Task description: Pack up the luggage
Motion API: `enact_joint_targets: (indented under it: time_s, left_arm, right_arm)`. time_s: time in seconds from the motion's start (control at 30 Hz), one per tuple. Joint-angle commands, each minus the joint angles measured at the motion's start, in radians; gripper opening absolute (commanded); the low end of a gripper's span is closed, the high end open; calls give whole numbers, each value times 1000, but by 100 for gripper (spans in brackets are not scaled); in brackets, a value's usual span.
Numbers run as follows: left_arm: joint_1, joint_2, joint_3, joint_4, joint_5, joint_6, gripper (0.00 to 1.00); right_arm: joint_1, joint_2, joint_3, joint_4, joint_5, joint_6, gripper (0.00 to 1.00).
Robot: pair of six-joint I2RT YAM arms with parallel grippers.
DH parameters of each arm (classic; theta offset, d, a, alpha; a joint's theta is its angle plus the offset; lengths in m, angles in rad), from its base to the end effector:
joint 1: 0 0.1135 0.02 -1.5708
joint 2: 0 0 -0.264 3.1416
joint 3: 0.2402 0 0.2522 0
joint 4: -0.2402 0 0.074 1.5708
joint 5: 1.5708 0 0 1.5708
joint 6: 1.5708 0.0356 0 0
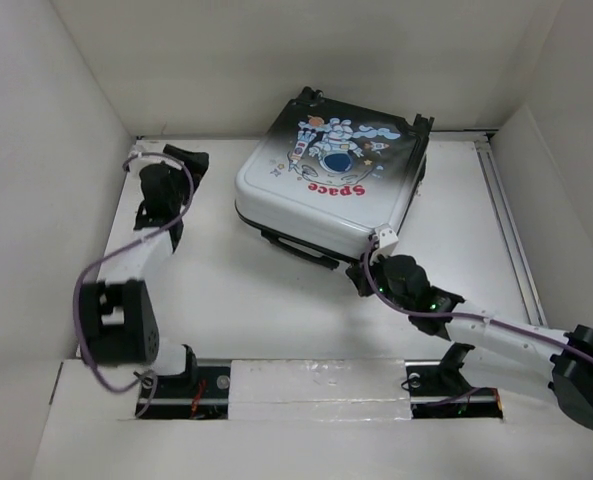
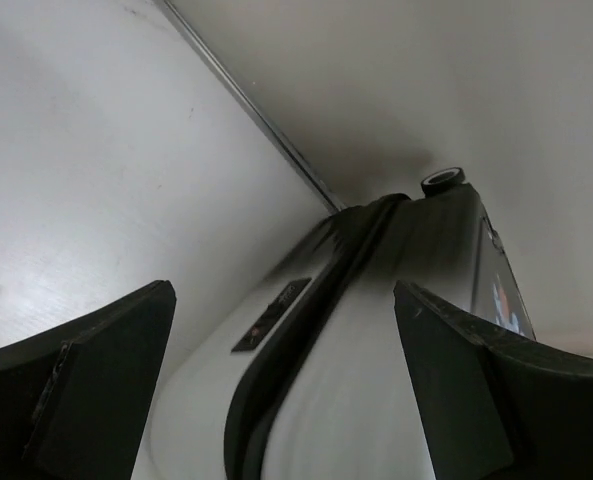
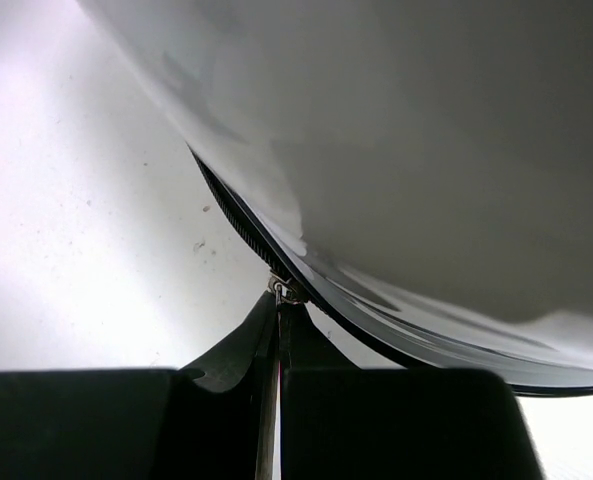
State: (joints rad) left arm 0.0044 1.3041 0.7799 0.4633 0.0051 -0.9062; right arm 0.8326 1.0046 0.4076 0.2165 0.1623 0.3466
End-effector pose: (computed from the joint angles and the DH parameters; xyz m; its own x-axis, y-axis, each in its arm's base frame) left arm 0.3019 0.0011 0.2908 -0.0381 -0.7873 -0.6154 -0.0475 0.6165 -0.7859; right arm 0.1496 0.1559 0.2077 -0.4487 0.0049 -0.8937 -0.5067 0.8223 0.2590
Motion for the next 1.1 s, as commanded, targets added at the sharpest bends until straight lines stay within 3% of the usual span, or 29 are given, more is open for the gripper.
enact_joint_targets:
  time_s: [0.0,0.03,0.13,0.23,0.7,0.9,1.07]
  left_arm:
    - [26,215,240,-23,212,-26,86]
    - [26,272,278,-23,311,-43,86]
    - [-23,397,315,82,375,-92,83]
    - [-95,406,288,83,316,-70,83]
    - [-268,314,47,213,366,-83,83]
    - [-316,305,4,247,420,-109,83]
    - [-340,282,-54,279,431,-119,83]
  right_arm:
    - [8,-40,45,52,-106,38,0]
    - [8,-28,45,52,-115,38,0]
    - [8,6,71,52,-115,38,0]
    - [30,47,108,52,-115,38,0]
    - [174,429,485,9,-81,-93,0]
    - [211,381,471,-38,94,-93,0]
    - [211,209,349,-84,165,-93,0]
